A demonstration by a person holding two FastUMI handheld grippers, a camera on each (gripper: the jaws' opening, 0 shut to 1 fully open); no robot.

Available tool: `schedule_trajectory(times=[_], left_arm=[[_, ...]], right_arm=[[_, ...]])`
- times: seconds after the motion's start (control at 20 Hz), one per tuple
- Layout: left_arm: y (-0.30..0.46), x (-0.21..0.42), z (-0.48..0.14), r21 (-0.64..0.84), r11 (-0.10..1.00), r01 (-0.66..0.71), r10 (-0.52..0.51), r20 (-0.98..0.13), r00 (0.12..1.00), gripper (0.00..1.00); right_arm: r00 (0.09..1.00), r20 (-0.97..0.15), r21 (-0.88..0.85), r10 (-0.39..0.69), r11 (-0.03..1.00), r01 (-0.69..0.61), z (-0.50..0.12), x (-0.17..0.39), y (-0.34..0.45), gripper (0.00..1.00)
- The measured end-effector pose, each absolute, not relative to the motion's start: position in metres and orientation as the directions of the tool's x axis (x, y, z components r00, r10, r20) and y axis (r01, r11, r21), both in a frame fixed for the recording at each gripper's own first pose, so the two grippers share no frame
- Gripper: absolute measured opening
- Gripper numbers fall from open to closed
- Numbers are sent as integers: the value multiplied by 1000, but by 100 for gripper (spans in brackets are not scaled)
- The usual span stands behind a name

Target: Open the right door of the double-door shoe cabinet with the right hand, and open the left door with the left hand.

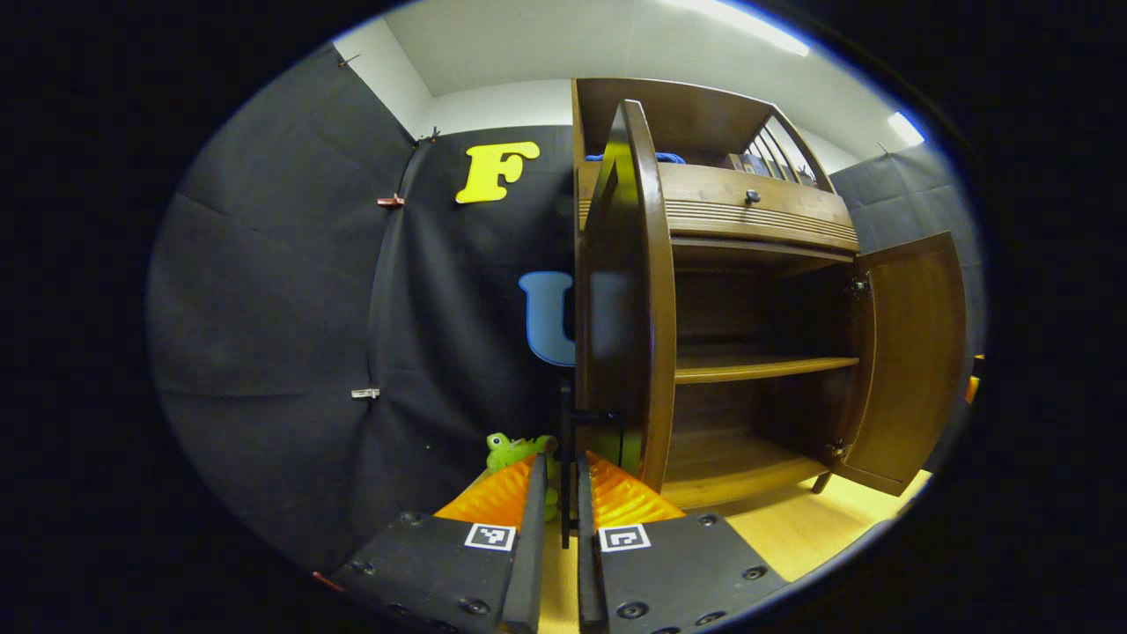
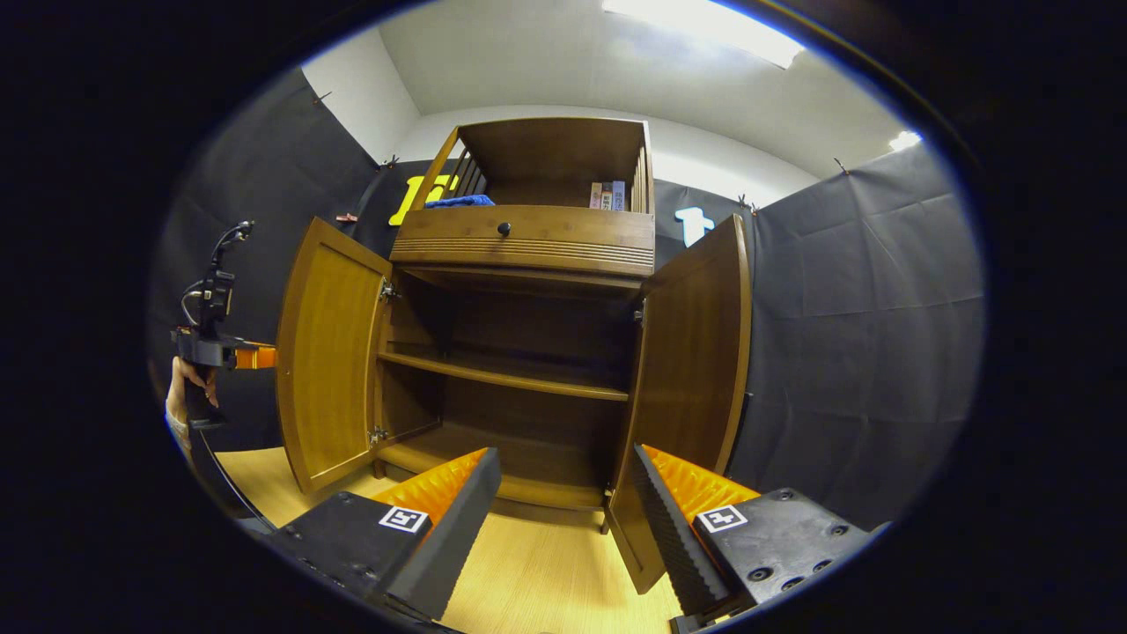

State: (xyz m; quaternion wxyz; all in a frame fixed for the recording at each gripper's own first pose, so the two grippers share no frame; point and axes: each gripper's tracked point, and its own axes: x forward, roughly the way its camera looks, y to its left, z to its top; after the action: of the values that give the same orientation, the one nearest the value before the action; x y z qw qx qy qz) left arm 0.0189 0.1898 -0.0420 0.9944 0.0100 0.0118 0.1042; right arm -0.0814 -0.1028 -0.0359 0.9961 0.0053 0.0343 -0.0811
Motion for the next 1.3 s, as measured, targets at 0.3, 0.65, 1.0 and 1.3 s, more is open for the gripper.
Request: schedule_trajectory(times=[0.3,0.65,1.0,1.3], left_arm=[[190,4,-38,31,976,-216,216,-23,976,20],[137,-27,-35,45,987,-154,155,-14,988,20],[51,-20,-13,33,999,34,-35,27,999,58],[16,-4,-17,21,995,99,-99,1,995,99]], right_arm=[[986,-89,31,-140,989,143,-43,-78,-100,95],[989,-48,-7,-137,991,137,-38,-70,-101,95],[990,-50,-1,-135,991,136,-47,-64,-107,95],[992,-57,29,-115,993,117,-46,-67,-107,96]])
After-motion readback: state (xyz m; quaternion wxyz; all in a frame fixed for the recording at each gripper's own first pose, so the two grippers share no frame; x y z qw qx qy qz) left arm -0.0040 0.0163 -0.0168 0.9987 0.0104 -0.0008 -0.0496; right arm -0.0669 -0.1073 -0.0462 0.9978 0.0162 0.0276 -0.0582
